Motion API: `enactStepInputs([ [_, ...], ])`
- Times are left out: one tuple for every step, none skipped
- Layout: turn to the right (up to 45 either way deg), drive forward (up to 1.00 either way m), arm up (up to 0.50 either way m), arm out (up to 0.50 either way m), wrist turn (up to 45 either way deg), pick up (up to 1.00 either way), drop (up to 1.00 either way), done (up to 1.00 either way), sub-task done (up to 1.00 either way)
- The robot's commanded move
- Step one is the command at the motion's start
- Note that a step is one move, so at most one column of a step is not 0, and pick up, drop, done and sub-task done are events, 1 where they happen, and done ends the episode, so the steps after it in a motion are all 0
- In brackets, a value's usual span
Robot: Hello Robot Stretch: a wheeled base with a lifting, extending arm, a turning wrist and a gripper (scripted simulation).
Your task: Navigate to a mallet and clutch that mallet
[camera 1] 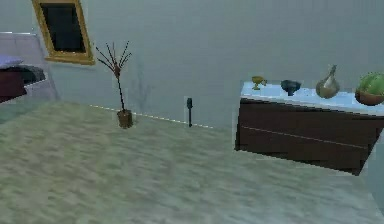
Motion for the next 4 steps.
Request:
enactStepInputs([
  [0.0, 1.0, 0.0, 0.0, 0.0, 0.0, 0.0, 0.0, 0.0],
  [-3.0, 0.0, 0.0, 0.0, 0.0, 0.0, 0.0, 0.0, 0.0],
  [0.0, 0.55, 0.0, 0.0, 0.0, 0.0, 0.0, 0.0, 0.0],
  [-45.0, 0.0, 0.0, 0.0, 0.0, 0.0, 0.0, 0.0, 0.0],
])
